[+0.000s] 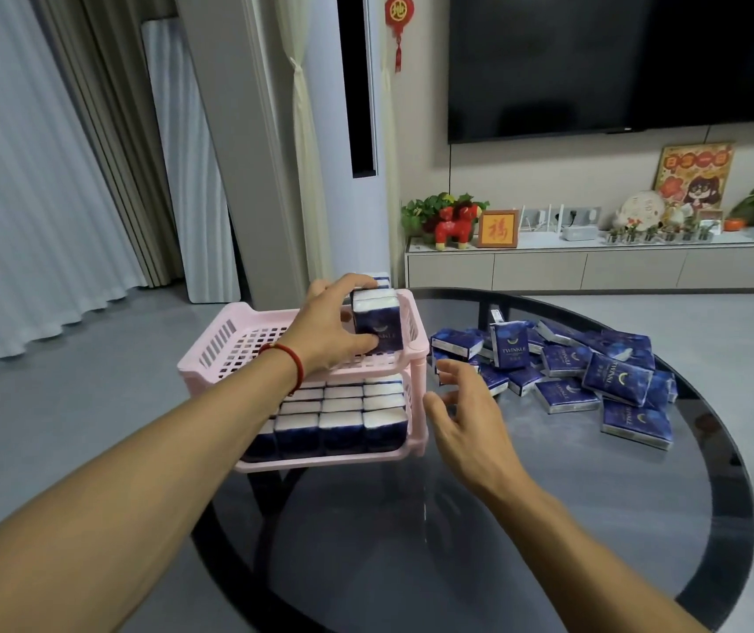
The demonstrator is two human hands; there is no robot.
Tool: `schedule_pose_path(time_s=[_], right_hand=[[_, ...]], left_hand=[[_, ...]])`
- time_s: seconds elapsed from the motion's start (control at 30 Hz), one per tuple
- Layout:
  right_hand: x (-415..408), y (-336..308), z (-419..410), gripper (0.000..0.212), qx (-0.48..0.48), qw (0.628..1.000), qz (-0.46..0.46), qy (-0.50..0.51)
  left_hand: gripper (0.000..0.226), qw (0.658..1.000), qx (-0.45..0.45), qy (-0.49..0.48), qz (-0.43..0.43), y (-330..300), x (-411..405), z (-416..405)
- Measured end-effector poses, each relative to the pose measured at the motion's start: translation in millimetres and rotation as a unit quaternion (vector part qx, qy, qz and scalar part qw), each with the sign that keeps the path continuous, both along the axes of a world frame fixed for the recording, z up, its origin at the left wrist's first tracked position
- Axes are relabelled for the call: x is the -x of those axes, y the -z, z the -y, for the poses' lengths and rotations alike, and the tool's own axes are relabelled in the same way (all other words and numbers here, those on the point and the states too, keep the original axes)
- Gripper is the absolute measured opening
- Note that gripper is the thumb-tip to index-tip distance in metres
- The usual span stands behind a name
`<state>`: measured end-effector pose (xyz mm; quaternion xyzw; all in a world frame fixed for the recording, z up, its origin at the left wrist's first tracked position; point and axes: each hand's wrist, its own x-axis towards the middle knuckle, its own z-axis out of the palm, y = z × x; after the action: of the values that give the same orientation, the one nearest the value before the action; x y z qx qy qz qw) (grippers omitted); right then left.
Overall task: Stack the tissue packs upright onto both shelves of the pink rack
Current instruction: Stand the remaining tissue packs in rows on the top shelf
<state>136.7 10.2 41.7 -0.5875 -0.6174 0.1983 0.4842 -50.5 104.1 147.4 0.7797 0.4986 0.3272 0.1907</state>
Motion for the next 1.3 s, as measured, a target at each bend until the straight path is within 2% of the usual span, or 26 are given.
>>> schedule_pose_path(time_s=[0.17,0.27,0.43,0.57,0.63,0.7,0.77,0.8,0.9,0.97,1.03,1.13,1.3], right_hand=[[0.2,1.1,-1.5,0.045,0.000,1.000,0.007,-0.007],[0.6,1.4,-0.4,0.044,0.008,1.000,0.007,-0.006],[3.8,-26.0,-6.0,0.044,-0.066,0.997,-0.035,0.022],[7.3,-82.5,-29.7,0.053,-0.093,0.995,-0.012,-0.033],[7.0,-109.1,-46.6,0.073,-0.034,0.994,0.010,-0.105],[5.0,-126.9,-66.2,0.097,0.073,0.979,0.059,-0.178],[5.8,-136.9,-82.3,0.105,0.150,0.963,0.125,-0.187],[6.2,-139.2,-89.2,0.100,0.163,0.960,0.144,-0.175],[8.3,-136.2,-104.4,0.056,0.168,0.960,0.169,-0.150],[8.5,-132.4,-109.5,0.046,0.159,0.963,0.175,-0.133],[7.3,-130.0,-111.6,0.059,0.152,0.966,0.163,-0.128],[7.5,-134.2,-109.2,0.093,0.160,0.970,0.145,-0.111],[12.0,-139.2,-113.8,0.106,0.181,0.965,0.127,-0.144]], left_hand=[[0.113,0.997,0.008,0.009,-0.079,-4.5,-2.3,-7.0],[0.124,0.995,0.042,0.007,-0.094,-7.4,-6.8,-13.6],[0.139,0.994,0.105,0.013,-0.009,-1.5,-5.7,-18.9],[0.138,0.992,0.124,0.029,0.008,5.1,1.2,-25.1],[0.132,0.991,0.125,0.039,0.015,7.8,2.8,-29.6],[0.128,0.990,0.128,0.048,0.015,8.9,3.3,-33.4],[0.125,0.991,0.128,0.049,0.009,7.7,2.5,-34.8],[0.122,0.990,0.129,0.050,0.006,7.2,1.6,-35.2],[0.110,0.991,0.120,0.051,-0.010,6.0,0.2,-38.1],[0.109,0.992,0.112,0.053,-0.024,4.4,0.9,-39.9],[0.113,0.992,0.110,0.056,-0.036,3.0,3.5,-42.5],[0.118,0.990,0.119,0.060,-0.053,-0.4,6.9,-44.6],[0.137,0.989,0.108,0.059,-0.086,-2.1,10.1,-43.6]])
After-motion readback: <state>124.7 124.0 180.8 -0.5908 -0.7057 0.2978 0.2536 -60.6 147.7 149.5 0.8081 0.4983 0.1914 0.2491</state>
